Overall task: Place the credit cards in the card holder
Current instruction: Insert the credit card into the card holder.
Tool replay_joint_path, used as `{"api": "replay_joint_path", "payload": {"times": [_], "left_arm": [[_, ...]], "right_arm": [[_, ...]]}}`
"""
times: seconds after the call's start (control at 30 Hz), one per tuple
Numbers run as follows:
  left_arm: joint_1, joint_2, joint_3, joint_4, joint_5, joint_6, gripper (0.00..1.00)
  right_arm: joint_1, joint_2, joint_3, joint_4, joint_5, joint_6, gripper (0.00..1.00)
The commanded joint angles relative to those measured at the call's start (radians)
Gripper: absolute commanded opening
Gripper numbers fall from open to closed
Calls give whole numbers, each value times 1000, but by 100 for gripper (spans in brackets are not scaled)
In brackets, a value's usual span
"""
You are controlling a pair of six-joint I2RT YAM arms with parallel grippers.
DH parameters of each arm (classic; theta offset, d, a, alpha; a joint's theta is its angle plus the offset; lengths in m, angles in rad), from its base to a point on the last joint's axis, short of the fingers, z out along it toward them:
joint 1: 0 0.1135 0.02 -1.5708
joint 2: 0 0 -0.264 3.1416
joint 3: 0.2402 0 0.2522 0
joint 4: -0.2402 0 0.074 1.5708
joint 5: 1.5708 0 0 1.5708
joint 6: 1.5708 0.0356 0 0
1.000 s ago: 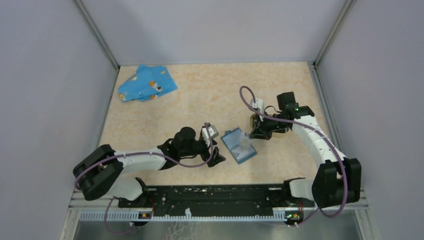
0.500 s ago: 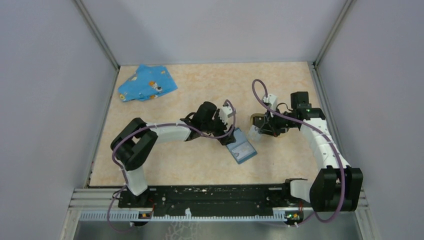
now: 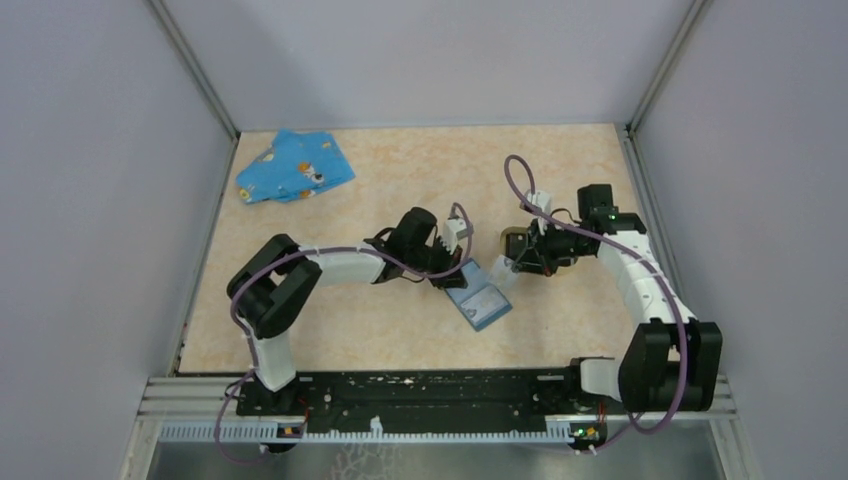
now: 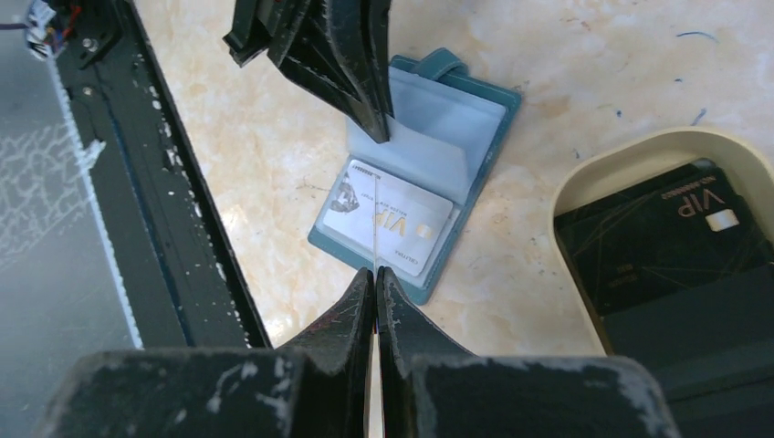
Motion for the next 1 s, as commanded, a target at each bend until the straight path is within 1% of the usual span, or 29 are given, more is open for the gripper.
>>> {"api": "replay_joint_path", "payload": {"times": [0.0,0.13,0.23,0.27,0.33,0.47,0.6,0.73,0.83,0.97], "left_arm": [[4,-160,-199,187,-109,-242,0],[4,-324,-491,423,-300,-554,0],[-4,-406,-707,624,-422,-780,0],[-7,-419,-757,699,-452,-831,0],[-24,-436,-831,772,-516,-894,0],[-42,-440,-890,840,-628,-948,0],[-43,-400,-912,940,-704,-995,0],[-47,-315,-890,1041,-754,-1044,0],[-52,-226,-850,1114,-735,-1067,0],[-60,-137,-835,1227,-692,-1058,0]], "right_arm": [[-6,55,38,-28,-119,-19,0],[-5,135,26,-25,-217,-8,0],[24,193,1,29,-278,55,0],[47,209,-9,54,-287,83,0],[97,228,-37,152,-293,181,0],[173,230,-104,377,-287,387,0],[212,262,-129,452,-269,469,0],[218,277,-164,581,-258,618,0],[218,275,-163,609,-254,641,0],[218,281,-149,588,-250,621,0]]}}
